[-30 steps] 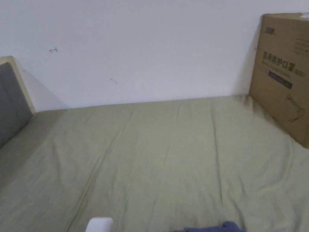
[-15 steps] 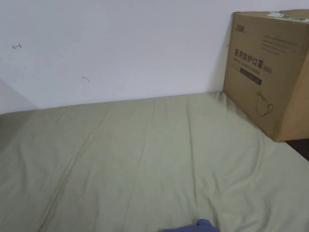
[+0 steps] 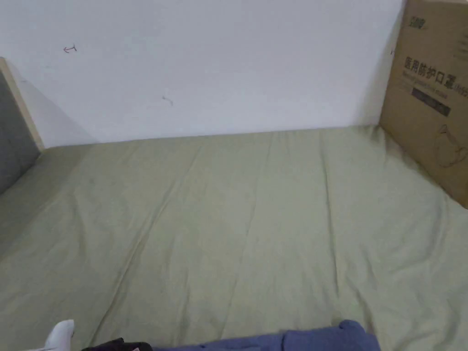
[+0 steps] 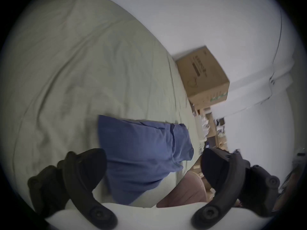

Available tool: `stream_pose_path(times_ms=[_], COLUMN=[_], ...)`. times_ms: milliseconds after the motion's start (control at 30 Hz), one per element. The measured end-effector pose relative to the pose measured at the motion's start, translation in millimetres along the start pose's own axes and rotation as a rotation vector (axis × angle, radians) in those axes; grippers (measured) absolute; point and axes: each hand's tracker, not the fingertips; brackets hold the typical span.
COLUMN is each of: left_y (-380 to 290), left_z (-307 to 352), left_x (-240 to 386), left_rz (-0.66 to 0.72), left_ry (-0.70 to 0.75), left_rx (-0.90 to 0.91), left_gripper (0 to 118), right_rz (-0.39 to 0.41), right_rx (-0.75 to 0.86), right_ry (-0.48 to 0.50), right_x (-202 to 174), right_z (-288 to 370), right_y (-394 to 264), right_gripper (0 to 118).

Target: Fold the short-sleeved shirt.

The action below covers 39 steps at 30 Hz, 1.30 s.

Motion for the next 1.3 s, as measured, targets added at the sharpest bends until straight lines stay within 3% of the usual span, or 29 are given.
stream_pose_path(times_ms=[33, 200, 300, 400, 467, 533, 567, 600, 633, 667, 700, 733, 767, 833, 1067, 1233, 1300], left_y=[1.3, -8.1, -11.4, -5.4, -4.6, 2.5, 5.5, 8.8, 11.6, 1.4, -0.8, -5.8, -6.5, -9.4, -4.4, 9.0, 5.2], left_z=[-0.8, -5.3, -27.4, -55.7, -80.6, -102.4, -104.6, -104.7, -103.1, -104.9, -107.4, -109.0, -102.5, -105.5, -44.3, 12.3, 15.3], left_x=[-10.6, -42.7, -89.9, -86.2, -75.6, -73.0, -69.8, -70.9, -73.9, -74.8, -82.2, -97.5, -86.1, -67.0, 8.7, 45.7, 62.7], left_rz=[0.020, 0.178, 0.361, 0.371, 0.372, 0.273, 0.217, 0.170, 0.151, 0.150, 0.132, 0.132, 0.207, 0.092, -0.178, -0.354, -0.422], left_ry=[-0.076, -0.146, -0.328, -0.535, -0.555, -0.528, -0.493, -0.447, -0.409, -0.319, -0.164, -0.101, -0.304, -0.148, 0.155, 0.736, 0.794], left_rx=[0.016, -0.003, -0.076, -0.085, -0.175, -0.228, -0.240, -0.235, -0.225, -0.209, -0.210, -0.218, -0.176, -0.188, -0.144, -0.089, -0.090], left_gripper=[116, 118, 118, 118, 118, 117, 104, 78, 29, 11, 11, 11, 10, 10, 10, 10, 10], right_rz=[0.005, 0.030, 0.030, 0.046, 0.051, 0.050, 0.050, 0.050, 0.052, 0.053, 0.056, 0.061, 0.070, 0.082, 0.097, 0.082, 0.072], right_rx=[-0.005, -0.030, -0.035, -0.044, -0.055, -0.073, -0.078, -0.082, -0.086, -0.086, -0.089, -0.092, -0.097, -0.101, -0.057, -0.032, -0.033], right_ry=[0.004, -0.006, -0.021, -0.040, -0.045, -0.043, -0.041, -0.038, -0.031, -0.025, -0.017, -0.010, -0.007, -0.005, 0.030, 0.055, 0.060], right_x=[-2.2, -15.8, -20.0, -24.7, -26.9, -30.5, -33.3, -35.7, -37.7, -39.5, -40.0, -41.7, -43.6, -45.3, -44.0, -33.6, -27.9], right_z=[-1.9, -14.0, -18.8, -23.7, -27.9, -33.6, -35.0, -36.5, -37.5, -38.0, -38.2, -38.9, -39.8, -39.2, -27.0, -19.0, -16.8], right_y=[0.3, 5.5, 8.2, 8.0, 6.6, 5.1, 4.5, 3.5, 2.6, 2.0, 1.1, 0.9, 1.0, 1.4, 14.2, 14.3, 10.7], right_gripper=[0, 0, 0, 0, 0, 0, 0, 0, 0, 0, 0, 0, 0, 0, 0, 0, 0])
